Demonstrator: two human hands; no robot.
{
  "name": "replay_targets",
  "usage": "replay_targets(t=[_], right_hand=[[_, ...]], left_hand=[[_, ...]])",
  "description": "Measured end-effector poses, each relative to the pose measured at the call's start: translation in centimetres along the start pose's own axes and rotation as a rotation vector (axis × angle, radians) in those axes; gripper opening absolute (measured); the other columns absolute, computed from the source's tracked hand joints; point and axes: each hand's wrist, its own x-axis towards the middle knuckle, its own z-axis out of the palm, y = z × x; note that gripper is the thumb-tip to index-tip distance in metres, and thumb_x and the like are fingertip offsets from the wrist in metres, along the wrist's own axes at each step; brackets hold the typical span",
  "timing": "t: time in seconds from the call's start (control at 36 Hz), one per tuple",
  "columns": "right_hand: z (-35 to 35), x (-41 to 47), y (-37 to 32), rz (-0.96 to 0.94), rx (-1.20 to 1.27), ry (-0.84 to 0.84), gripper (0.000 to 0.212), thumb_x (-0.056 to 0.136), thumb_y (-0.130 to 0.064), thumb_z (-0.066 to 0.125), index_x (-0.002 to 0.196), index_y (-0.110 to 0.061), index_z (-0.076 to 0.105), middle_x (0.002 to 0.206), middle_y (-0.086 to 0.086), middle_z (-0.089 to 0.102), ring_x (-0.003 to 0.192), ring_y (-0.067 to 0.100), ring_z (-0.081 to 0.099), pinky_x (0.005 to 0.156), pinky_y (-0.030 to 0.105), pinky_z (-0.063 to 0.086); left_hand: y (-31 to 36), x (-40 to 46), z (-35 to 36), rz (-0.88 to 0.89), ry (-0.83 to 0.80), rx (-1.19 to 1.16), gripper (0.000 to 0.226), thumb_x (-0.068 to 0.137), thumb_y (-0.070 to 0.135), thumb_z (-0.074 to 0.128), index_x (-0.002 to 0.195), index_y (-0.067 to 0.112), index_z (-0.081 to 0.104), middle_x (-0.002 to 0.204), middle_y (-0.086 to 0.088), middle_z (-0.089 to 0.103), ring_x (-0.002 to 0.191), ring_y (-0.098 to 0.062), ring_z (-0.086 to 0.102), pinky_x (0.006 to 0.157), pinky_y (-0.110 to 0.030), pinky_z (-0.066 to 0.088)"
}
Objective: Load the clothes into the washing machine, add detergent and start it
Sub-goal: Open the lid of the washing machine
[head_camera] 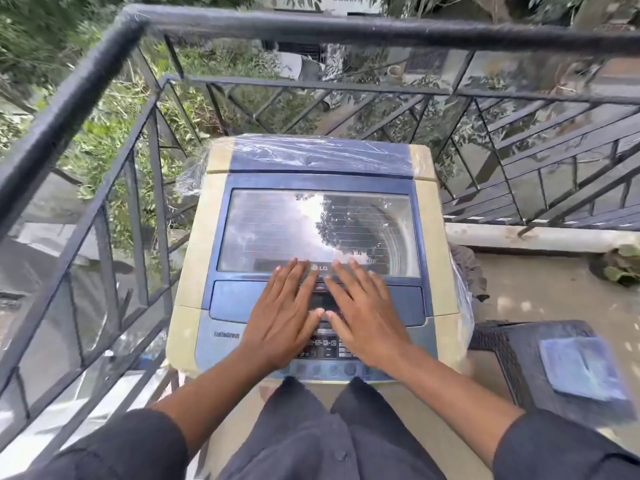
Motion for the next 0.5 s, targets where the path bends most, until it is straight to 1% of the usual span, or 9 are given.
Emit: replay_targets(t=[0.08, 0.14, 0.19, 0.25, 0.33, 0.42, 0.44, 0.5], right_hand=[[0.3, -0.4, 0.0, -0.052, 0.020, 0.036, 0.055, 0.099, -0.038, 0.058, 0.149, -0.017, 0.054, 0.165, 0.004, 0.040, 0.156, 0.030, 0.028, 0.123, 0.052, 0.031], [0.9, -0.9, 0.0, -0.089, 0.038, 0.063, 0.052, 0.097, -0.033, 0.060, 0.145, -0.014, 0.057, 0.160, 0.004, 0.046, 0.153, 0.032, 0.033, 0.121, 0.050, 0.034], [1.3, -1.3, 0.1, -0.117, 0.065, 0.099, 0.046, 0.095, -0.029, 0.063, 0.139, -0.012, 0.062, 0.153, 0.006, 0.053, 0.146, 0.033, 0.043, 0.116, 0.048, 0.039], [1.4, -1.6, 0.1, -0.127, 0.082, 0.165, 0.040, 0.093, -0.024, 0.066, 0.131, -0.010, 0.067, 0.146, 0.007, 0.059, 0.135, 0.033, 0.052, 0.109, 0.048, 0.044], [1.3, -1.8, -0.2, -0.141, 0.106, 0.203, 0.033, 0.093, -0.020, 0.066, 0.124, -0.011, 0.068, 0.135, 0.007, 0.063, 0.121, 0.031, 0.058, 0.101, 0.044, 0.047], [1.8, -1.9, -0.1, -0.118, 0.142, 0.162, 0.032, 0.094, -0.023, 0.063, 0.124, -0.012, 0.068, 0.127, 0.006, 0.065, 0.112, 0.030, 0.062, 0.093, 0.043, 0.050], [2.0, -1.9, -0.1, -0.105, 0.151, 0.144, 0.033, 0.095, -0.025, 0.061, 0.124, -0.012, 0.068, 0.122, 0.005, 0.066, 0.108, 0.029, 0.063, 0.090, 0.044, 0.051], [2.3, -1.8, 0.0, -0.075, 0.150, 0.107, 0.034, 0.095, -0.029, 0.057, 0.123, -0.013, 0.068, 0.111, 0.003, 0.069, 0.097, 0.028, 0.065, 0.084, 0.044, 0.051]], left_hand=[[-0.3, -0.6, -0.1, 0.037, 0.015, -0.040, 0.061, 0.109, 0.041, 0.048, 0.160, 0.009, 0.038, 0.163, -0.017, 0.039, 0.154, -0.036, 0.035, 0.127, -0.052, 0.029], [-0.3, -1.1, -0.2, 0.060, 0.035, -0.037, 0.056, 0.109, 0.038, 0.049, 0.156, 0.009, 0.044, 0.155, -0.015, 0.047, 0.143, -0.038, 0.046, 0.121, -0.052, 0.036], [-0.3, -1.5, -0.4, 0.080, 0.047, -0.030, 0.050, 0.107, 0.036, 0.051, 0.150, 0.009, 0.052, 0.147, -0.013, 0.054, 0.129, -0.036, 0.053, 0.112, -0.051, 0.042], [-0.5, -1.8, -0.5, 0.103, 0.076, -0.008, 0.046, 0.106, 0.035, 0.052, 0.145, 0.012, 0.057, 0.140, -0.009, 0.057, 0.121, -0.034, 0.056, 0.105, -0.048, 0.044], [-0.5, -2.2, -0.3, 0.143, 0.075, 0.027, 0.043, 0.106, 0.035, 0.051, 0.143, 0.013, 0.059, 0.137, -0.007, 0.058, 0.119, -0.032, 0.056, 0.101, -0.046, 0.045], [-0.6, -2.1, -0.1, 0.159, 0.045, 0.041, 0.043, 0.107, 0.035, 0.048, 0.142, 0.012, 0.059, 0.135, -0.007, 0.060, 0.117, -0.030, 0.057, 0.099, -0.044, 0.045], [-0.7, -2.1, 0.1, 0.151, 0.036, 0.028, 0.042, 0.107, 0.035, 0.047, 0.140, 0.013, 0.060, 0.131, -0.005, 0.062, 0.114, -0.029, 0.057, 0.097, -0.043, 0.046], [-0.6, -2.0, 0.3, 0.128, -0.010, 0.007, 0.037, 0.108, 0.037, 0.043, 0.133, 0.016, 0.061, 0.117, -0.002, 0.064, 0.100, -0.028, 0.058, 0.088, -0.043, 0.048]])
